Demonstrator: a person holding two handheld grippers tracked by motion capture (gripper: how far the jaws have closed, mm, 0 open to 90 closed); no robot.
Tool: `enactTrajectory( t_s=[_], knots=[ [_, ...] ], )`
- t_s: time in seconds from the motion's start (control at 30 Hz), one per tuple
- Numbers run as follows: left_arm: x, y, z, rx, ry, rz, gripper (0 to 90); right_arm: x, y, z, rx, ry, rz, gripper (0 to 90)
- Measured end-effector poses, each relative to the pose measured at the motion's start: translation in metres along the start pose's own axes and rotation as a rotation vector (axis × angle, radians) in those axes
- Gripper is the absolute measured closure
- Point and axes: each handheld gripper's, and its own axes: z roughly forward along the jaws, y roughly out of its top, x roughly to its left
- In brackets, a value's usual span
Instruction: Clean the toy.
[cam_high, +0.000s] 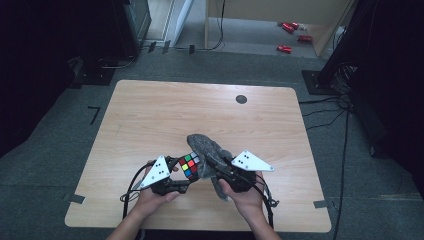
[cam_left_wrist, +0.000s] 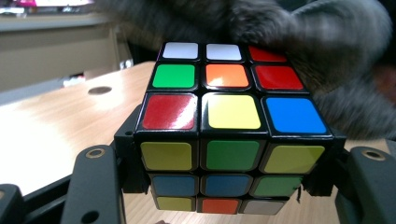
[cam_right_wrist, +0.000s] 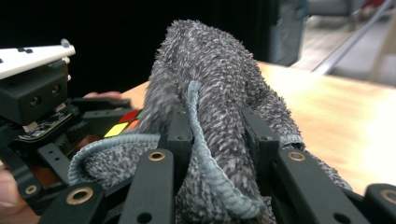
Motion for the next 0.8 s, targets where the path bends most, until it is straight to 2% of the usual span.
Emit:
enactTrajectory(
  t_s=[0.13,0.2,0.3,0.33,0.4,0.47,0.53,0.6,0.67,0.7,0.73,0.77,0.8],
  knots=[
    [-0.001,0.002,-0.002,0.021,0.000,0.000,35.1,-0.001,-0.009,0.006,0.018,0.009,0.033,70.0],
    [0.001,0.002,-0.004,0.006,0.003,-0.016,35.1,-0.006,-0.012,0.011,0.067,0.016,0.035,70.0],
    [0.005,0.005,-0.007,-0.026,0.015,-0.038,35.1,-0.013,-0.019,0.018,0.157,-0.012,0.030,69.9],
    [0.005,0.005,-0.007,-0.025,0.020,-0.036,35.1,-0.017,-0.020,0.018,0.161,-0.022,0.045,69.9],
    [0.006,0.004,-0.008,-0.009,0.020,-0.034,35.1,-0.019,-0.018,0.016,0.146,-0.025,0.053,69.9],
    [0.005,0.003,-0.006,0.006,0.016,-0.031,35.1,-0.018,-0.009,0.007,0.092,-0.025,0.056,69.9],
    [0.002,0.004,-0.004,0.009,-0.005,-0.029,35.1,-0.013,-0.001,-0.001,0.035,-0.009,0.037,69.9],
    [-0.001,0.005,-0.002,0.005,-0.030,-0.032,35.1,-0.005,0.003,-0.004,0.009,0.010,0.005,69.8],
    [-0.002,0.007,-0.003,0.014,-0.031,-0.032,35.1,0.001,0.001,0.000,0.031,0.021,-0.030,70.0],
    [-0.001,0.007,-0.004,0.015,-0.032,-0.035,35.1,0.001,-0.001,0.002,0.030,0.015,-0.022,70.0],
    [0.001,0.007,-0.005,0.018,-0.037,-0.046,35.1,-0.002,-0.004,0.004,0.038,0.032,0.004,70.3],
    [0.003,0.007,-0.007,0.019,-0.038,-0.054,35.1,-0.006,-0.007,0.006,0.055,0.055,0.029,70.5],
    [0.004,0.007,-0.008,0.020,-0.033,-0.059,35.1,-0.009,-0.010,0.010,0.090,0.070,0.031,70.5]
  ],
)
